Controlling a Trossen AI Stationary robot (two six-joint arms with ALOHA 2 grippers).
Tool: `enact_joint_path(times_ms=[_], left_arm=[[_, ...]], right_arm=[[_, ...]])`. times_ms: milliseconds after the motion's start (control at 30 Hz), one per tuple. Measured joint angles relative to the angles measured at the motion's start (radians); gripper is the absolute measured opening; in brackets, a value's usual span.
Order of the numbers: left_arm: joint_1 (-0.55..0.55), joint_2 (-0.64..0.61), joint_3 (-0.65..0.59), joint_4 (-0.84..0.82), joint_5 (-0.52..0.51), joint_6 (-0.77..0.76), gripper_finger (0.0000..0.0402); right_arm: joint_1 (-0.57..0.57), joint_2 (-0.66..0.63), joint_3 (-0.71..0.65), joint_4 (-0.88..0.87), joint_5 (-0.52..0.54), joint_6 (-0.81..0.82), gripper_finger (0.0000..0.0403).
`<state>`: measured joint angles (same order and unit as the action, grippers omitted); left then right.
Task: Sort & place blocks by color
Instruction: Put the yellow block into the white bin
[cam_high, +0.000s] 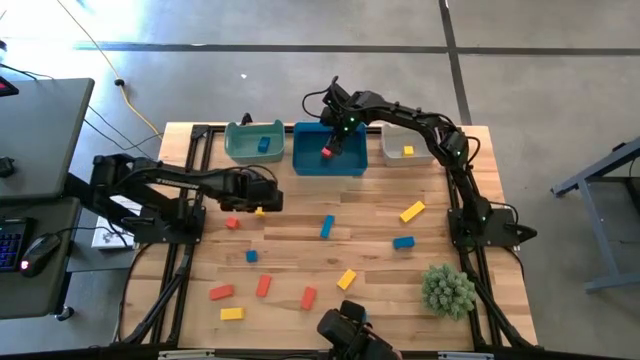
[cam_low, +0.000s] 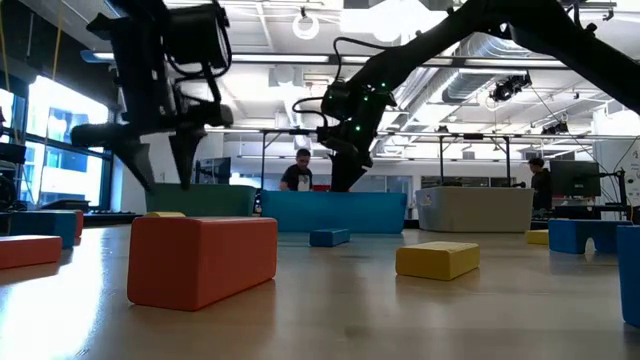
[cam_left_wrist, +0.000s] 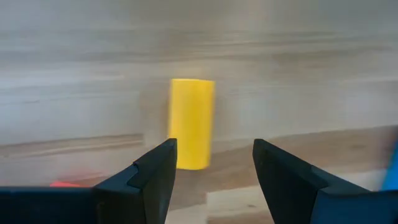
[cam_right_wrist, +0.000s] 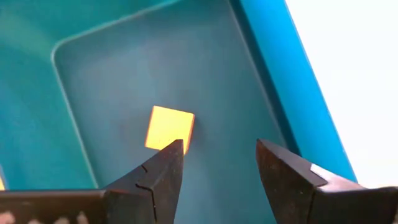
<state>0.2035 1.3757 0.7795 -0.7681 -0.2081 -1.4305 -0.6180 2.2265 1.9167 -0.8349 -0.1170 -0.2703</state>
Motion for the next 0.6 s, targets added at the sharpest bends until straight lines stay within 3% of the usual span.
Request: enact_joint_path(times_ms=[600], left_arm=[[-0.008,0.186,0.001,0.012,-0.014,0.002,0.0200]], right_arm=[[0.001,0.000,0.000,-0.008,-0.005,0.000,0.0190]])
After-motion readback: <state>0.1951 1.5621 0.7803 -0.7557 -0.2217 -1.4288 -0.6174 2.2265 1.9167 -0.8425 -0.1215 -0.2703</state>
